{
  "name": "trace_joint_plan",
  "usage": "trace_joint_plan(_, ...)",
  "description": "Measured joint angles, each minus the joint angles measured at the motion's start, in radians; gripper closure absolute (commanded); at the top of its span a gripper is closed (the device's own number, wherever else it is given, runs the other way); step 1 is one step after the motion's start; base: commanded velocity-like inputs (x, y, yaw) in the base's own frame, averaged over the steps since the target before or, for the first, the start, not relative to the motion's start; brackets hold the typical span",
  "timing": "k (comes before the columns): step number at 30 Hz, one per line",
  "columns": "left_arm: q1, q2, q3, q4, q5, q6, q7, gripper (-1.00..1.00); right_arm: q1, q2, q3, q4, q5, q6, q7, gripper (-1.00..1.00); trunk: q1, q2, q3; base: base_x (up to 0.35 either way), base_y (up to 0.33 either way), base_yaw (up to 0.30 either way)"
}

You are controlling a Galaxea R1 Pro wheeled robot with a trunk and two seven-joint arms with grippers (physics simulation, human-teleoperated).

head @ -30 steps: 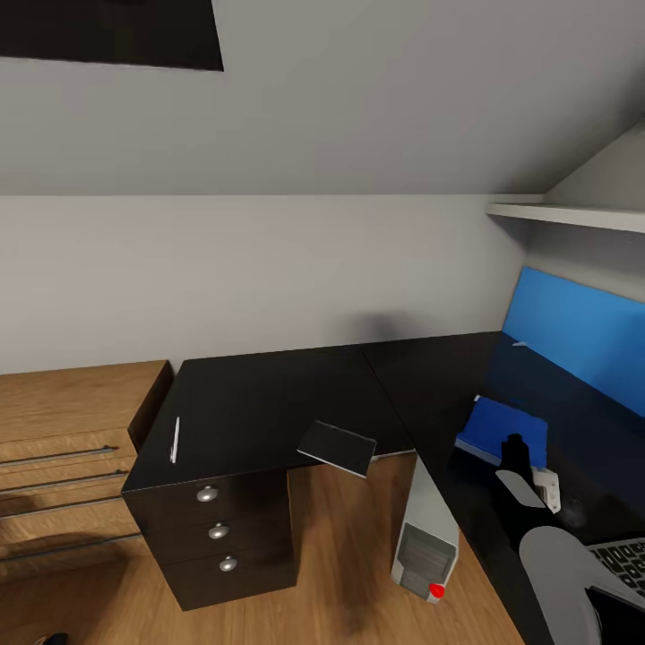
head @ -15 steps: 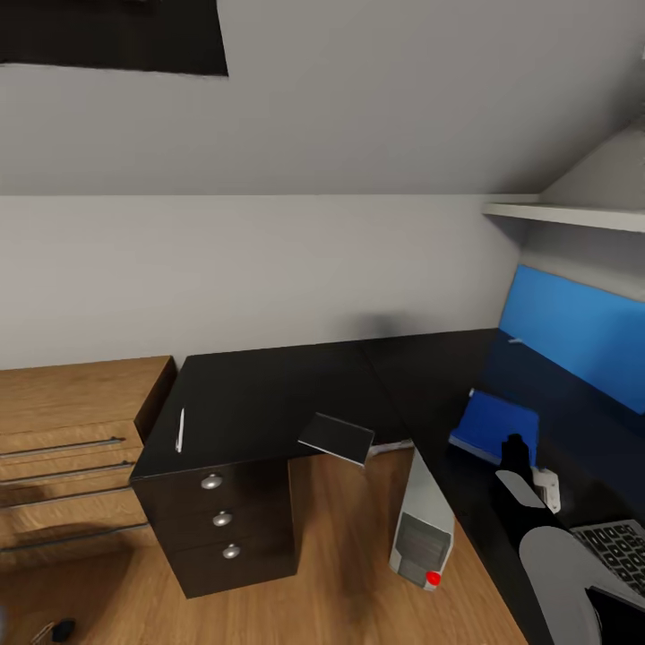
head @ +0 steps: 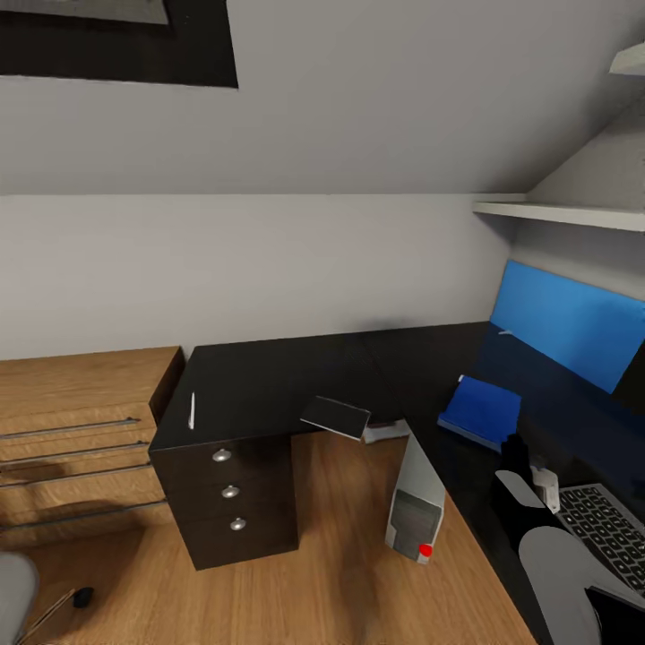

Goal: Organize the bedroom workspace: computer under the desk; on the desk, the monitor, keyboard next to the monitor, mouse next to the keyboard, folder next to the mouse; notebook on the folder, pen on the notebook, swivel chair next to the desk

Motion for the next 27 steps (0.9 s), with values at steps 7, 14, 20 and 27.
trace_joint_plan(7,0.0,0.0,0.0,0.0,0.0,0.0,0.0,-1.0,0.0,0.001,0.001,-0.002,0.0,0.0,0.001,-1.0,0.0,0.0,0.0,-0.024,0.0,0.0)
trace_joint_plan(14,0.0,0.0,-0.001,0.0,0.001,0.0,0.0,-1.0,0.0,0.003,0.001,-0.008,0.0,0.0,0.002,-1.0,0.0,0.0,0.0,-0.002,0.0,0.0)
trace_joint_plan(20,0.0,0.0,0.0,0.0,0.0,-0.002,0.0,-1.0,0.0,0.004,0.002,-0.01,0.0,0.0,0.004,-1.0,0.0,0.0,0.0,0.0,0.0,0.0)
trace_joint_plan(27,0.0,0.0,0.0,0.0,0.0,-0.002,0.001,-1.0,0.0,0.005,0.002,-0.012,0.001,0.001,0.009,-1.0,0.0,0.0,0.0,0.0,0.0,0.0)
